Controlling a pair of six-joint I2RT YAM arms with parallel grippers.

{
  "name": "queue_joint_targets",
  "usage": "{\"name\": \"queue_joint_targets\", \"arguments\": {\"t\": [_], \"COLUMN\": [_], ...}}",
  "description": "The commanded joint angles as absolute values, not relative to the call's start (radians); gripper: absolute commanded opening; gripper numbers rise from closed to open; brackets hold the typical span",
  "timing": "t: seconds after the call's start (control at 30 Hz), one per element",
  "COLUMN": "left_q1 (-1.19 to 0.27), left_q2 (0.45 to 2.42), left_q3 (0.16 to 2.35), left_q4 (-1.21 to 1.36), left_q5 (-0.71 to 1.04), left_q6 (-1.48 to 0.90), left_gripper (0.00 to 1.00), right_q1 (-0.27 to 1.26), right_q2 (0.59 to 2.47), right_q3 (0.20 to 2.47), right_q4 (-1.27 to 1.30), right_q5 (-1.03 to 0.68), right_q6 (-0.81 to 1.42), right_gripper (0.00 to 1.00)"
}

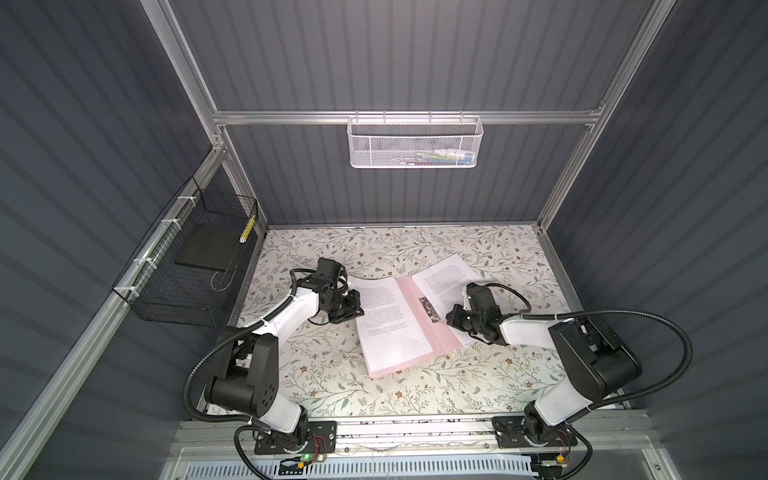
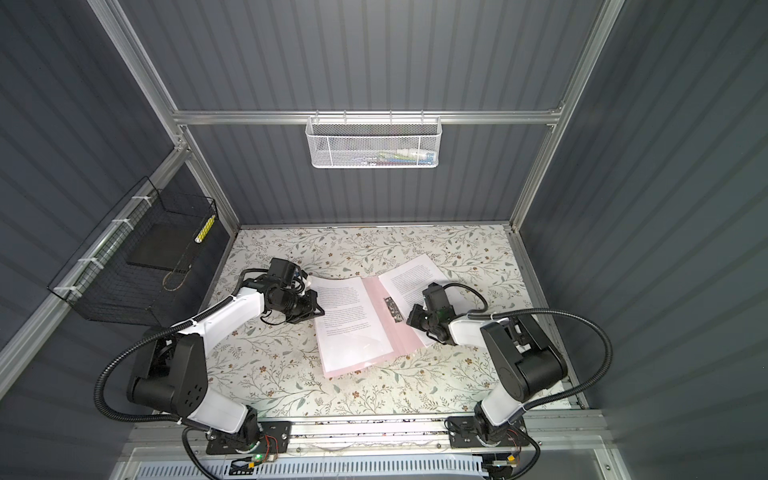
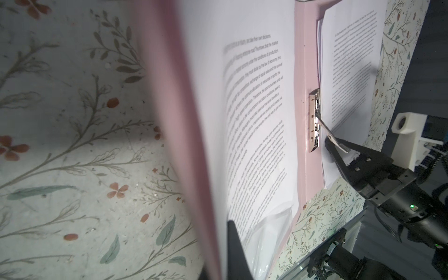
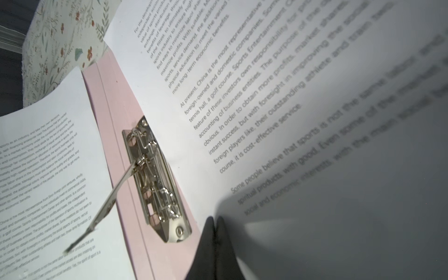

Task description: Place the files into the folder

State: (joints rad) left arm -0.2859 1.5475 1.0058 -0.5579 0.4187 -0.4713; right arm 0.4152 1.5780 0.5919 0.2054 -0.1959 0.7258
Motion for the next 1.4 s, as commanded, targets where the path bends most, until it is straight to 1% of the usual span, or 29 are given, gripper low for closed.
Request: {"name": "queue_joint_targets", "arguments": {"t": [0.0,0.07,0.13,0.17,0.23,0.27,0.3,0.33,0.4,0.5,0.57,0.6,0.63,0.7,0.87,0.93,1.0,1.03,1.1,1.2,1.3,1.37], "left_q1": [-0.276,-0.276,-0.276,-0.276,-0.276,-0.276,-0.276,-0.276,-0.276,-0.276,-0.276,-0.276,-0.276,-0.276,-0.276,-0.276,-0.276,-0.276,-0.275,-0.275,-0.270,-0.270], "left_q2": [1.559,1.556,1.554,1.555,1.555,1.554,1.551,1.548,1.547,1.554,1.561,1.568,1.574,1.592,1.618,1.624,1.629,1.633,1.637,1.631,1.619,1.583], "left_q3": [1.007,1.006,1.002,1.002,1.002,1.000,1.000,1.000,1.004,1.020,1.027,1.032,1.036,1.047,1.055,1.058,1.064,1.070,1.090,1.142,1.219,1.287], "left_q4": [-0.622,-0.616,-0.611,-0.611,-0.609,-0.609,-0.611,-0.613,-0.621,-0.644,-0.649,-0.650,-0.650,-0.659,-0.660,-0.665,-0.670,-0.677,-0.689,-0.718,-0.781,-0.841], "left_q5": [0.411,0.419,0.424,0.423,0.425,0.426,0.428,0.429,0.430,0.431,0.435,0.441,0.445,0.446,0.451,0.451,0.438,0.426,0.404,0.340,0.208,0.098], "left_q6": [-0.433,-0.430,-0.427,-0.424,-0.420,-0.418,-0.415,-0.413,-0.404,-0.387,-0.381,-0.379,-0.378,-0.374,-0.374,-0.368,-0.365,-0.362,-0.361,-0.364,-0.366,-0.378], "left_gripper": [0.00,0.00,0.00,0.00,0.00,0.00,0.00,0.00,0.00,0.00,0.00,0.00,0.00,0.00,0.00,0.02,0.08,0.13,0.28,0.53,0.62,0.63], "right_q1": [0.411,0.412,0.412,0.413,0.406,0.391,0.369,0.344,0.282,0.228,0.203,0.193,0.178,0.132,0.040,0.016,-0.002,-0.008,-0.015,-0.015,-0.017,-0.024], "right_q2": [1.500,1.460,1.423,1.405,1.363,1.343,1.331,1.331,1.362,1.421,1.446,1.457,1.472,1.520,1.632,1.659,1.670,1.672,1.685,1.677,1.655,1.645], "right_q3": [0.629,0.662,0.674,0.677,0.690,0.699,0.710,0.722,0.769,0.849,0.890,0.907,0.921,0.955,1.017,1.028,1.017,1.012,1.006,0.989,0.954,0.931], "right_q4": [0.013,-0.058,-0.071,-0.064,-0.080,-0.114,-0.146,-0.166,-0.207,-0.283,-0.314,-0.320,-0.320,-0.316,-0.319,-0.322,-0.298,-0.284,-0.265,-0.249,-0.230,-0.228], "right_q5": [-0.241,-0.241,-0.286,-0.319,-0.323,-0.284,-0.237,-0.213,-0.206,-0.091,-0.003,0.046,0.057,0.037,-0.050,-0.074,-0.102,-0.126,-0.194,-0.238,-0.247,-0.245], "right_q6": [0.735,0.755,0.770,0.773,0.769,0.763,0.745,0.723,0.654,0.572,0.514,0.489,0.471,0.438,0.410,0.414,0.424,0.428,0.441,0.467,0.477,0.485], "right_gripper": [0.11,0.19,0.27,0.30,0.35,0.40,0.49,0.56,0.64,0.77,0.81,0.86,0.88,0.92,0.94,0.95,0.96,0.96,0.96,0.96,0.96,0.96]}}
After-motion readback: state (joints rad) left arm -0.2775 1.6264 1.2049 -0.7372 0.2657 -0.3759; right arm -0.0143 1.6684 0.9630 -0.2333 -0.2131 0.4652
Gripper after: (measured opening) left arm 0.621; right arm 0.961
